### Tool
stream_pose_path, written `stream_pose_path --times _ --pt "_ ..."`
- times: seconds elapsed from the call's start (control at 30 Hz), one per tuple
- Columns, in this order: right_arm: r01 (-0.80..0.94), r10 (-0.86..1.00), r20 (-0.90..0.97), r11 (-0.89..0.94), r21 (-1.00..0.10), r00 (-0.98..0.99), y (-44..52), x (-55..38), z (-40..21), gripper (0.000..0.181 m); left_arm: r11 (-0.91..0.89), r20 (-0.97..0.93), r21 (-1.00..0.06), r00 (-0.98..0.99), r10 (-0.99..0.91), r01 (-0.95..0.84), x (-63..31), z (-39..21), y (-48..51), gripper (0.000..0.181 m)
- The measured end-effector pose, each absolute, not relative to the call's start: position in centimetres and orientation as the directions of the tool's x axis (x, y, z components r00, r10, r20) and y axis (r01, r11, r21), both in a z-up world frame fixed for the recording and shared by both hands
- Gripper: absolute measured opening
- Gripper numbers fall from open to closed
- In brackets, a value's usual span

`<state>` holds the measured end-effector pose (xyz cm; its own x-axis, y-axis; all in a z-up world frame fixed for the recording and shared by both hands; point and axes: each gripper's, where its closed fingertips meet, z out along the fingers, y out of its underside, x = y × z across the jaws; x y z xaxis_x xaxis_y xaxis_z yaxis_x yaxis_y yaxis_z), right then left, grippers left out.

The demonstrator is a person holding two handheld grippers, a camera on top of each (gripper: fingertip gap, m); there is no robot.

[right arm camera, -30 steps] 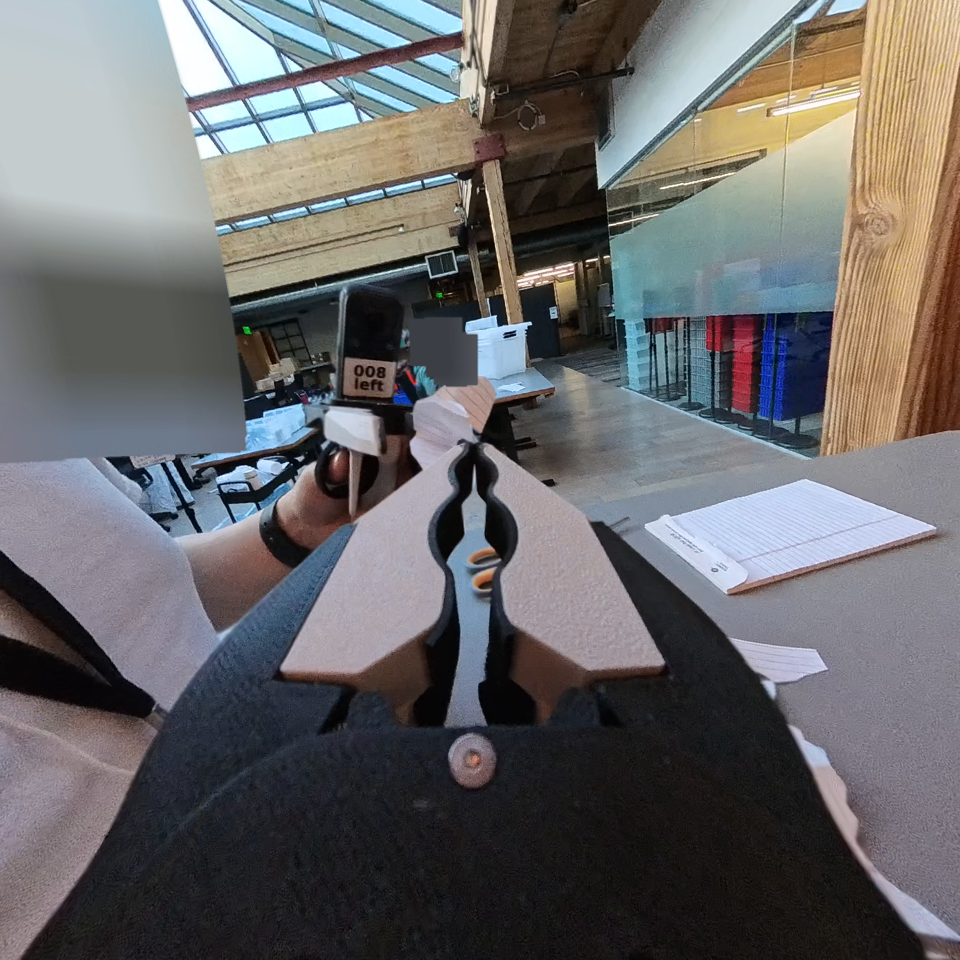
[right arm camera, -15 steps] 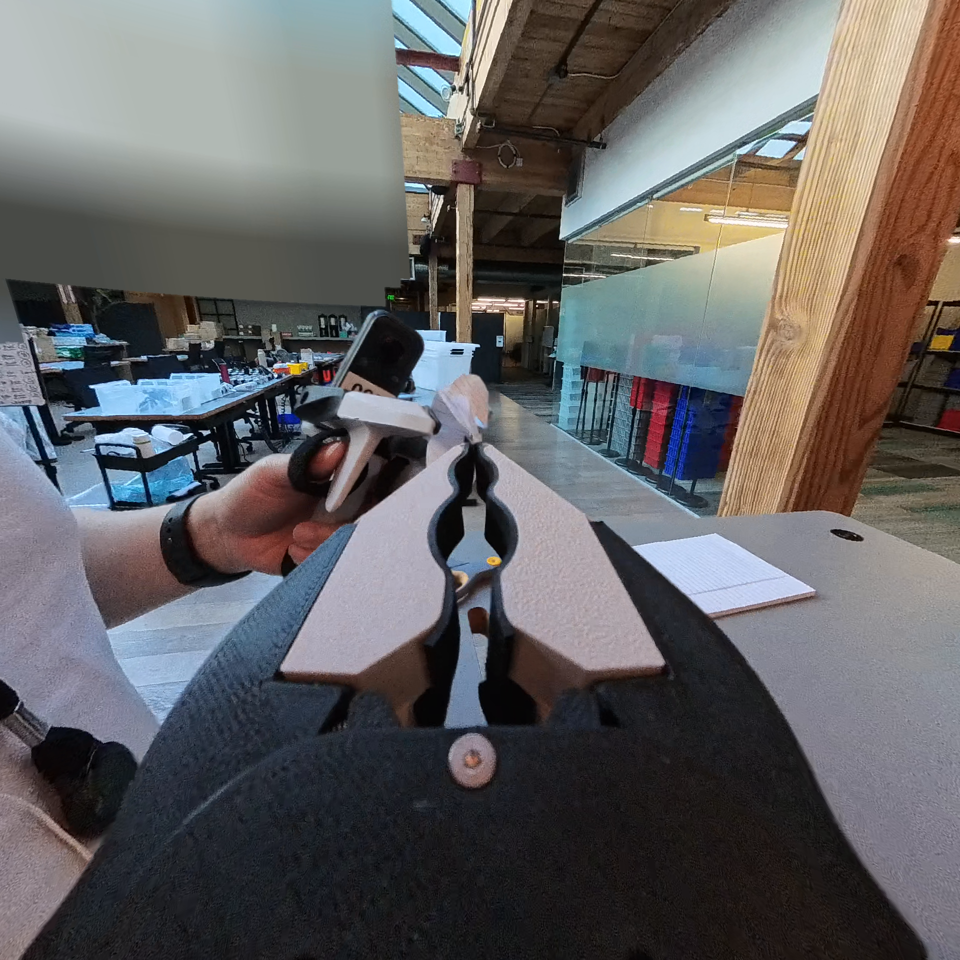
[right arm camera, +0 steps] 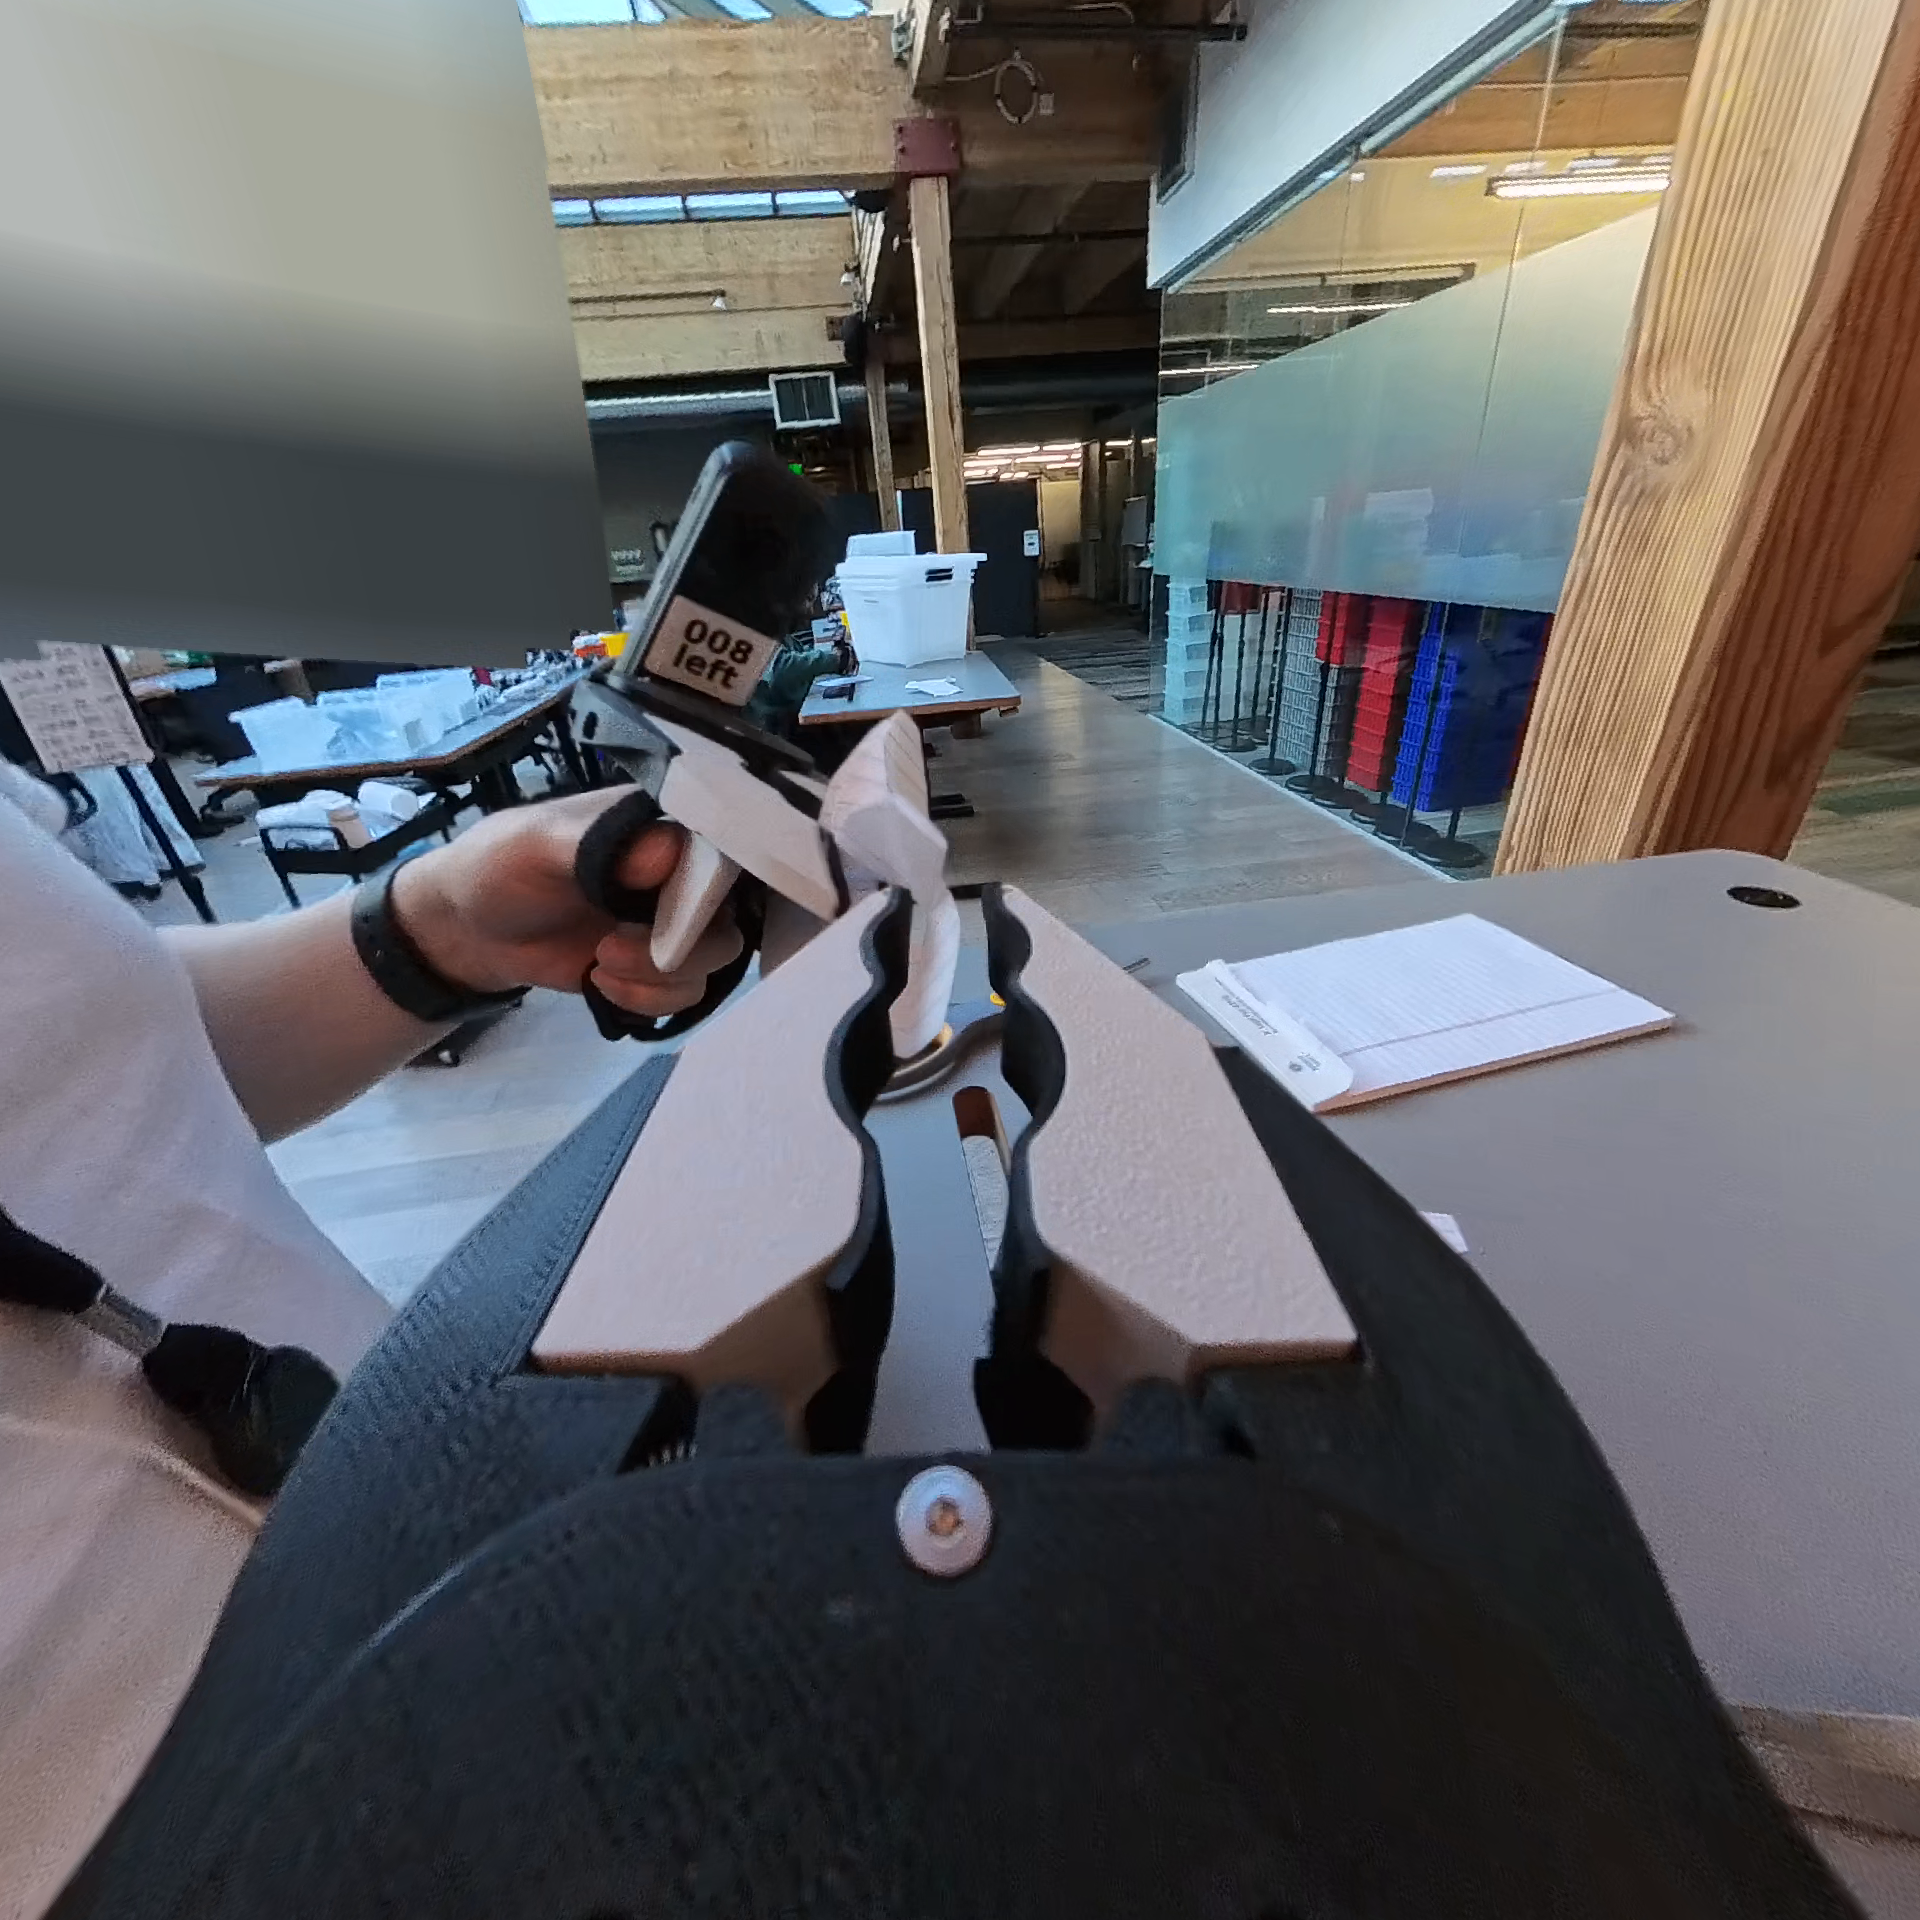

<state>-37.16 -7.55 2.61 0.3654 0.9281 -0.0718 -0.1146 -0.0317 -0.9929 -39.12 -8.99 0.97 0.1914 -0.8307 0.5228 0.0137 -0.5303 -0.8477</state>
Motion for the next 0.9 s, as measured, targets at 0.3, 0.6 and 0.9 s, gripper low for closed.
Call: stream_pose_path --times 0.3,0.6,0.9 --pt "0.131 0.961 -0.091 -0.129 -0.983 0.263 -7.8 -39.0 3.0 0.02 -0.49 0.432 -0.853 0.284 -0.856 -0.179 -38.7 -1.8 -9.3 0.01" --pt "0.255 0.96 -0.114 -0.181 -0.95 0.256 -7.6 -39.8 0.4 0.0 -0.461 0.402 -0.855 0.259 -0.878 -0.236 -38.7 -2.1 -10.4 0.011" --pt "0.045 0.848 -0.527 -0.529 -0.847 0.051 -7.9 -38.1 2.0 0.0 -0.471 0.462 -0.867 0.092 -0.882 -0.162 -39.7 0.7 -11.6 0.013"
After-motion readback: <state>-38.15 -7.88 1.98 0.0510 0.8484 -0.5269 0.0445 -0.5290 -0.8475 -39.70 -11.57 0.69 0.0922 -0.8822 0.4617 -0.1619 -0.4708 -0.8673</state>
